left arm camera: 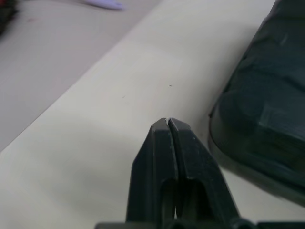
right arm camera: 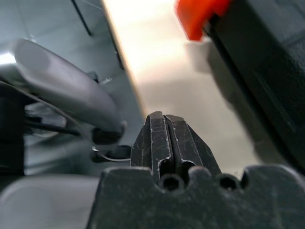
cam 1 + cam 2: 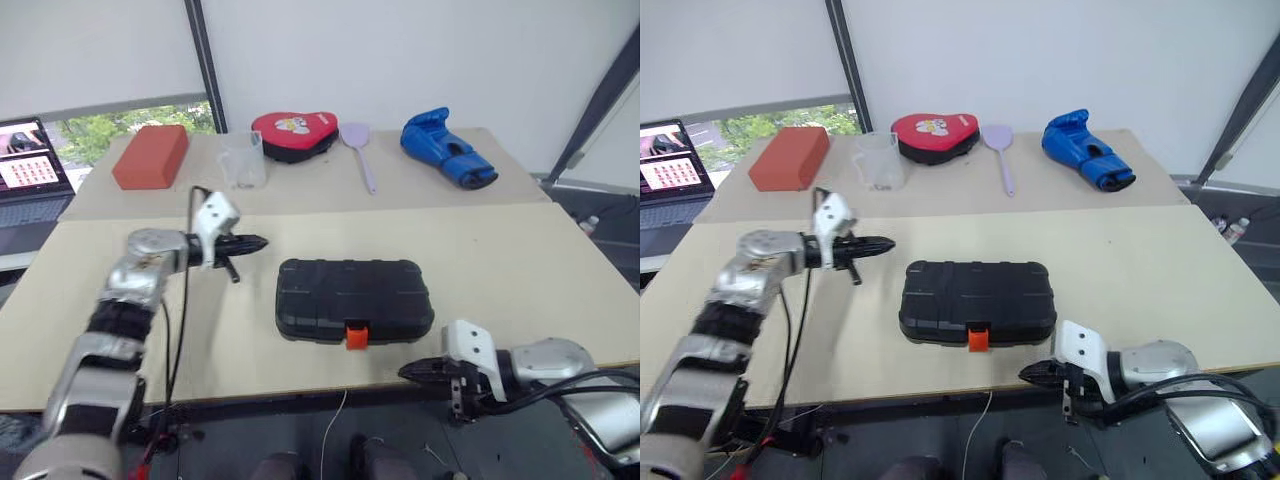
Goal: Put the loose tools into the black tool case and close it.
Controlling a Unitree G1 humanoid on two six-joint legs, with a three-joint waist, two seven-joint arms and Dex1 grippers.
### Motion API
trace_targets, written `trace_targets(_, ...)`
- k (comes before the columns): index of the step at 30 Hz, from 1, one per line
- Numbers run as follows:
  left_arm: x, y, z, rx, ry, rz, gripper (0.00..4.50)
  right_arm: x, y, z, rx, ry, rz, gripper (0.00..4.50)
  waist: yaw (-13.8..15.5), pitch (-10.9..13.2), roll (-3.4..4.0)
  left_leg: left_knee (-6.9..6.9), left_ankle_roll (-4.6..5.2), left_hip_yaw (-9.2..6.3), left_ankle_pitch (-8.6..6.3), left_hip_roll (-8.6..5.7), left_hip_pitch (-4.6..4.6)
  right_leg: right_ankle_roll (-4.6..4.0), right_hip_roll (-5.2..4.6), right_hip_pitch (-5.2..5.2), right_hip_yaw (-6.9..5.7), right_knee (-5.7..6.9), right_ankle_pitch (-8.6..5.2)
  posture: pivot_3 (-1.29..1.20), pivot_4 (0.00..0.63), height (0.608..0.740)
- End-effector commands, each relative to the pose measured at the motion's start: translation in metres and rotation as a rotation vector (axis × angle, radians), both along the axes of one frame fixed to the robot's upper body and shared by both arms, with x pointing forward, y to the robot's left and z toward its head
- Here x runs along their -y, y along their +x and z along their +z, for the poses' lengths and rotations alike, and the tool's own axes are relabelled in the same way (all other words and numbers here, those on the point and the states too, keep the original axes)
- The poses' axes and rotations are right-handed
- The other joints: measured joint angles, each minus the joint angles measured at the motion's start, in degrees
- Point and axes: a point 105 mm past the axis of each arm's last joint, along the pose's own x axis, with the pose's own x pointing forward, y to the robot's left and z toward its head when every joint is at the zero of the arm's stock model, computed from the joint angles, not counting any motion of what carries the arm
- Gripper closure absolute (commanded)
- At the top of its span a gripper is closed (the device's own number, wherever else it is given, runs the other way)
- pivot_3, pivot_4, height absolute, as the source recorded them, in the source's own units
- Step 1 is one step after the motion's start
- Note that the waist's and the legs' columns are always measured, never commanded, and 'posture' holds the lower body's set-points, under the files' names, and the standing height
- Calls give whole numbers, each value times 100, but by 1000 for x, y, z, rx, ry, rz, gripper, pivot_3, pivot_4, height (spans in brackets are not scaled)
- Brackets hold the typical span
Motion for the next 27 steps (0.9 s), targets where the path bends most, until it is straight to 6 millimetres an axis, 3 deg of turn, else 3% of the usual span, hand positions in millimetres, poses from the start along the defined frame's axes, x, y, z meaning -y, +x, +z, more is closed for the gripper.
trace_targets(1, 11, -2, -9, -6, 108, -119, 4459, -1, 22, 5, 119, -39, -36, 4500, -83, 0, -1, 3, 6, 2, 3, 0, -11, 0, -3, -5, -1, 6, 1, 0, 150, 740)
trace_targets(5, 11, -31, -44, -180, 283, -350, 4459, 6, 58, 19, 224, -8, -179, 4500, -160, -2, -2, 18, 41, 3, 23, 0, -54, -3, -5, -50, -1, 16, 4, 0, 150, 740)
trace_targets(8, 10, -46, -48, -238, 280, -438, 4459, 14, 67, 23, 222, 27, -233, 4500, -141, -6, 4, 21, 42, 2, 22, 1, -52, -9, -7, -50, 0, 12, 7, 0, 150, 740)
trace_targets(12, 18, -41, -18, -232, 82, -387, 4459, 17, 74, 29, 233, 102, -289, 4500, -109, -4, 2, 30, 46, -1, 22, 2, -60, -9, -2, -59, 2, 28, 7, 0, 150, 740)
trace_targets(16, 12, -40, 9, -205, -8, -335, 4459, 12, 73, 34, 242, 133, -286, 4500, -187, -6, 5, 60, 50, -13, 20, 1, -110, -10, -4, -92, -4, 53, 7, 0, 150, 740)
trace_targets(18, 9, -42, 22, -199, -42, -324, 4459, 13, 73, 40, 241, 159, -303, 4500, -265, -9, 10, 97, 73, -119, 30, -5, -224, -10, -93, -52, -140, 64, 1, 0, 150, 740)
trace_targets(20, 11, -46, 38, -207, -89, -334, 4459, 15, 68, 49, 218, 205, -304, 4500, -286, -8, 17, 159, 80, -255, 66, -71, -240, -1, -131, -75, -242, 67, 4, 0, 150, 740)
trace_targets(22, 20, -55, 51, -223, -123, -374, 4459, 15, 57, 59, 189, 248, -271, 4500, -224, -5, 20, 197, 77, -262, 66, -82, -259, 15, -72, -112, -160, 87, 14, 0, 150, 740)
trace_targets(25, 38, -68, 53, -223, -103, -449, 4459, 13, 40, 67, 146, 266, -200, 4500, -94, -3, 24, 187, 60, -262, 72, -95, -247, 16, -77, -104, -143, 60, 15, 0, 150, 740)
trace_targets(27, 55, -71, 42, -212, -69, -477, 4459, 13, 32, 65, 110, 247, -168, 4500, -65, -3, 25, 179, 52, -262, 73, -94, -229, 16, -77, -83, -137, 54, 15, 0, 150, 740)
